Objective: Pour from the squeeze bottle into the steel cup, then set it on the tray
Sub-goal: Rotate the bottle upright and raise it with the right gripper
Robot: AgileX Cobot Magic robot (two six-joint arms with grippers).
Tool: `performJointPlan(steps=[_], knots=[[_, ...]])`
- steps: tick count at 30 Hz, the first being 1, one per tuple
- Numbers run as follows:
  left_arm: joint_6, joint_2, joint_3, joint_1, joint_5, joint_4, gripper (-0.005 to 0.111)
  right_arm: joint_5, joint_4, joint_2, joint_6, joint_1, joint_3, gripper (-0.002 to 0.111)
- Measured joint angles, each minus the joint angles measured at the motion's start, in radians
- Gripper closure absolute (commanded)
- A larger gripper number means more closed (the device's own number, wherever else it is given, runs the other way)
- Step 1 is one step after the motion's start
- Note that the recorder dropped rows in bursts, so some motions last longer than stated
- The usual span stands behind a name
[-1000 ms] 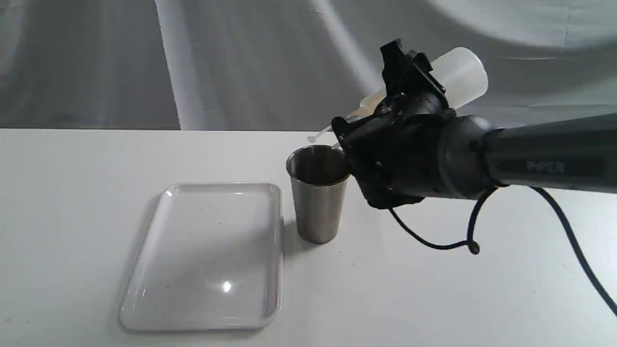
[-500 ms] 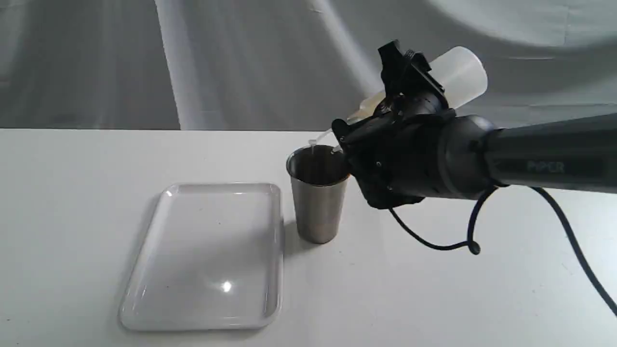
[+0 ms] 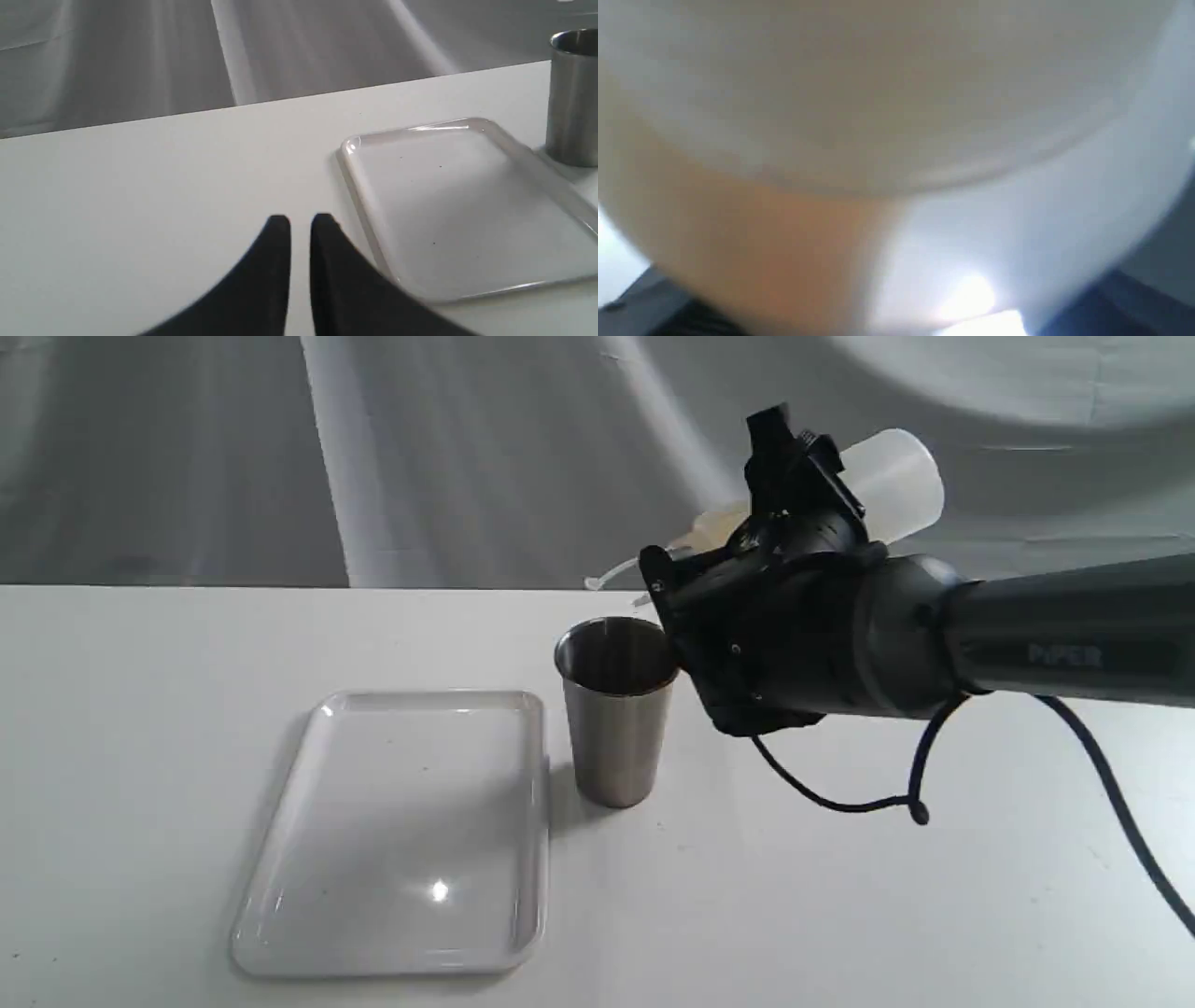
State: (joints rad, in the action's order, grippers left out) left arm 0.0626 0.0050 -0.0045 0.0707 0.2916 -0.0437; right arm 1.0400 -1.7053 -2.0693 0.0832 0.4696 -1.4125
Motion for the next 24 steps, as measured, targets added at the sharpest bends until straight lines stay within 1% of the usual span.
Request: performJointPlan(steps=[13, 20, 24], knots=[[0.000, 0.000, 0.000, 0.000, 0.000, 0.000, 0.098, -0.024, 0.002, 0.038, 0.450, -0.018, 0.000, 0.067], [0.000, 0.000, 0.000, 0.000, 0.000, 0.000, 0.098, -0.071, 0.080, 0.038, 0.668, -0.018, 0.000, 0.067], [0.000, 0.000, 0.000, 0.000, 0.000, 0.000, 0.098, -0.096, 0.109, 0.038, 0.826, -0.018, 0.000, 0.067]])
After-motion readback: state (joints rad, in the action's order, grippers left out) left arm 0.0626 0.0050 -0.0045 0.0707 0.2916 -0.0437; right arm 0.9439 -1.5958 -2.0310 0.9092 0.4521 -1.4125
